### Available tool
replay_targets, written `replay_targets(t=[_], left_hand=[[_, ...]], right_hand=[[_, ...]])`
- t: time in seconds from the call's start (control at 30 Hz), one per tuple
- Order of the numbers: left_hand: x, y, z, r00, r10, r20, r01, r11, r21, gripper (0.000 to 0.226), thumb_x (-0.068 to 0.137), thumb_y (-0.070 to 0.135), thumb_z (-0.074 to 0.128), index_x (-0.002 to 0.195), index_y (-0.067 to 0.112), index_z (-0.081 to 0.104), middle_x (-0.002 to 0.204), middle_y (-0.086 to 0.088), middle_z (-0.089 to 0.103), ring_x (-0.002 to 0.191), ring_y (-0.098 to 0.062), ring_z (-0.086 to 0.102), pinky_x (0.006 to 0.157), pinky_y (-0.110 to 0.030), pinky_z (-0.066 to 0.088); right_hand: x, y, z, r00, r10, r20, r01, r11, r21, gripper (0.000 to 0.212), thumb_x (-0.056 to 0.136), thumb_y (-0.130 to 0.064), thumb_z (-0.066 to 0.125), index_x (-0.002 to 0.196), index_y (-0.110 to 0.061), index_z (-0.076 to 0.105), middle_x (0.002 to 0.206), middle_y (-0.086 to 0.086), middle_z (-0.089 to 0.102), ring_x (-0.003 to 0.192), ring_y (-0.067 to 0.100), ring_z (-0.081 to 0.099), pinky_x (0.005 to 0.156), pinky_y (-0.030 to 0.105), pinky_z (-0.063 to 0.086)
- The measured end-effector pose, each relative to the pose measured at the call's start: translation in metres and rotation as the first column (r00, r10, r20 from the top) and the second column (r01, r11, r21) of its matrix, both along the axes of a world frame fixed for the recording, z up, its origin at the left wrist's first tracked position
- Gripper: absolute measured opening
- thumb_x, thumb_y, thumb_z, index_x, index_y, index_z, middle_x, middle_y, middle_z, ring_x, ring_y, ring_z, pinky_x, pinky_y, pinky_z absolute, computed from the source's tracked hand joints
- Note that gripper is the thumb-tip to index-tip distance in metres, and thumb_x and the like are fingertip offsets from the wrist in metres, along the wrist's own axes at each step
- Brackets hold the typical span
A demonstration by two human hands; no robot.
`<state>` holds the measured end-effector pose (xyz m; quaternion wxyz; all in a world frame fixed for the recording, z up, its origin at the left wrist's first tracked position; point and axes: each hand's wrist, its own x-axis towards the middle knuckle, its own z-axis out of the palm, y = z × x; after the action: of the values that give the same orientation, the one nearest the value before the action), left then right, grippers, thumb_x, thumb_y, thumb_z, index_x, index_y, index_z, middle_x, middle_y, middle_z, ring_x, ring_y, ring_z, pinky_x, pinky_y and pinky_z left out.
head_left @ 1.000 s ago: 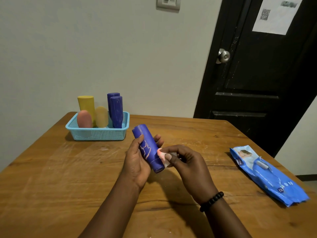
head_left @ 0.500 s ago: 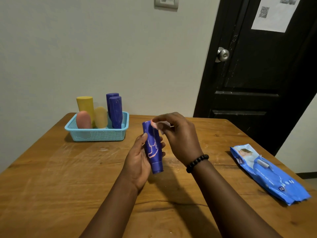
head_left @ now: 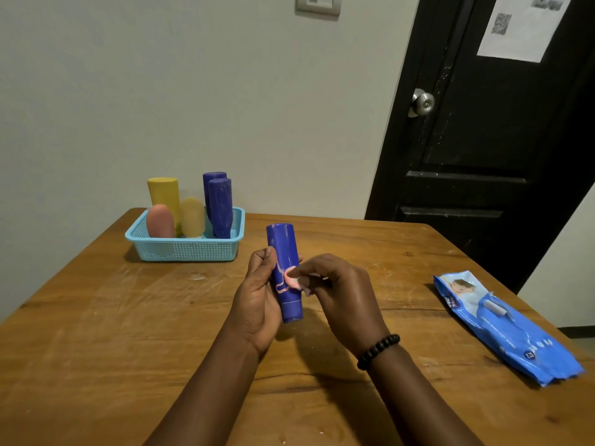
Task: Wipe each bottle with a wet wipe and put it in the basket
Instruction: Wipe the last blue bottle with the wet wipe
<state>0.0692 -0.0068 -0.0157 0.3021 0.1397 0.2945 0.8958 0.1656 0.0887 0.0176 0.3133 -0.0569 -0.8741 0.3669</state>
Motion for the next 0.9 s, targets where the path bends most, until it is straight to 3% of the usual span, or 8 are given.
replay_targets(t=[0.13,0.27,0.4,0.5,0.6,0.7,0.8,0.9], left_hand=[[0.003,-0.001,0.0,1.0,-0.004,0.017,0.004,0.999,-0.036,0.047,0.092,0.03,0.055,0.135,0.012,0.051,0.117,-0.023,0.066,0.096,-0.027,0.069,0.08,-0.04,0.06],[0.006,0.0,0.001,1.0,-0.006,0.005,0.006,0.998,-0.062,0.051,0.088,0.033,0.056,0.135,0.014,0.051,0.117,-0.021,0.068,0.096,-0.026,0.071,0.084,-0.043,0.058],[0.008,-0.001,0.003,1.0,-0.009,0.027,0.01,0.998,-0.062,0.052,0.09,0.033,0.056,0.137,0.012,0.049,0.113,-0.02,0.07,0.092,-0.026,0.073,0.081,-0.041,0.058],[0.008,0.002,0.006,0.999,-0.016,0.028,0.016,1.0,-0.018,0.056,0.092,0.032,0.054,0.14,0.005,0.047,0.108,-0.017,0.07,0.09,-0.023,0.07,0.077,-0.038,0.061],[0.013,0.004,0.006,0.997,-0.043,-0.059,0.041,0.998,-0.042,0.044,0.094,0.034,0.051,0.133,0.012,0.054,0.11,-0.009,0.071,0.092,-0.02,0.07,0.085,-0.042,0.055],[0.016,0.001,0.007,0.997,-0.063,-0.048,0.063,0.998,-0.012,0.042,0.095,0.032,0.052,0.132,0.012,0.055,0.118,-0.011,0.068,0.102,-0.02,0.068,0.086,-0.04,0.057],[0.013,0.0,0.008,0.999,-0.039,0.023,0.038,0.999,0.014,0.055,0.093,0.031,0.054,0.141,0.006,0.047,0.119,-0.018,0.065,0.103,-0.023,0.066,0.094,-0.043,0.052],[0.009,0.0,0.007,0.997,-0.033,0.068,0.031,0.999,0.018,0.059,0.091,0.032,0.056,0.142,0.005,0.046,0.108,-0.021,0.067,0.09,-0.024,0.069,0.08,-0.038,0.059]], right_hand=[[0.014,0.001,-0.012,1.0,0.011,0.003,-0.011,1.0,-0.025,0.029,0.086,0.005,0.064,0.099,-0.019,0.074,0.101,-0.01,0.069,0.097,-0.002,0.062,0.081,0.015,0.053],[0.022,0.005,-0.017,0.999,0.038,0.008,-0.038,0.999,-0.036,0.031,0.085,0.008,0.065,0.098,-0.018,0.075,0.099,-0.01,0.07,0.094,0.001,0.064,0.079,0.016,0.054],[0.027,0.01,-0.009,0.98,0.116,0.163,-0.126,0.991,0.054,0.026,0.087,0.0,0.065,0.101,-0.02,0.074,0.102,-0.011,0.069,0.097,-0.001,0.063,0.082,0.019,0.054],[0.02,0.009,0.011,0.999,0.048,-0.016,-0.047,0.999,0.021,0.024,0.088,-0.002,0.064,0.103,-0.018,0.072,0.103,-0.01,0.067,0.097,0.0,0.061,0.081,0.017,0.053],[0.001,0.004,0.027,0.981,-0.069,-0.184,0.084,0.993,0.078,0.023,0.087,-0.003,0.065,0.106,-0.015,0.069,0.109,-0.008,0.062,0.097,-0.001,0.058,0.08,0.007,0.049],[-0.013,-0.002,0.023,0.985,-0.057,-0.162,0.086,0.98,0.177,0.023,0.086,-0.007,0.066,0.108,-0.015,0.068,0.111,-0.006,0.059,0.096,-0.002,0.055,0.079,0.004,0.047],[-0.008,-0.008,0.001,0.984,-0.05,-0.17,0.089,0.97,0.226,0.025,0.084,-0.013,0.065,0.108,-0.017,0.068,0.113,-0.005,0.062,0.101,0.001,0.057,0.082,0.013,0.05],[0.005,-0.012,-0.024,0.981,-0.066,-0.183,0.105,0.972,0.209,0.026,0.085,-0.009,0.068,0.108,-0.022,0.068,0.113,-0.008,0.063,0.105,0.001,0.057,0.084,0.017,0.053]])
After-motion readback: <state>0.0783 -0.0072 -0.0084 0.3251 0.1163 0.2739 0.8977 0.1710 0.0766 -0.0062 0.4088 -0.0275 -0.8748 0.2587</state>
